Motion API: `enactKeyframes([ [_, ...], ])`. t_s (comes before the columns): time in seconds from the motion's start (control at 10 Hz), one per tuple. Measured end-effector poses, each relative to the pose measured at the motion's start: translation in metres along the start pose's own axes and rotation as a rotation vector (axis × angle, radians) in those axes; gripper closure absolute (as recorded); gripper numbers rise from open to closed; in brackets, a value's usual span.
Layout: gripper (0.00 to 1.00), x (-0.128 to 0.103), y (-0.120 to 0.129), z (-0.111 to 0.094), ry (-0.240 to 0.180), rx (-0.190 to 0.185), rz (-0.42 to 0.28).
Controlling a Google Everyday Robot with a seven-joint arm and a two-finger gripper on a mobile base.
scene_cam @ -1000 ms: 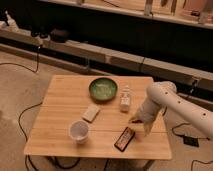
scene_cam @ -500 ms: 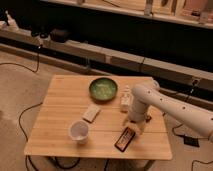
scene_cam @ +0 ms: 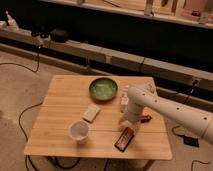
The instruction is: Place the eraser on the white sponge
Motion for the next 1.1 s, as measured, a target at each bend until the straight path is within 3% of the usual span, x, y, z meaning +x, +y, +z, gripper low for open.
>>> enactKeyframes([
  [1.1,0.35,-0.008,0.028,0.019,-0.035,-0.042,0.031],
])
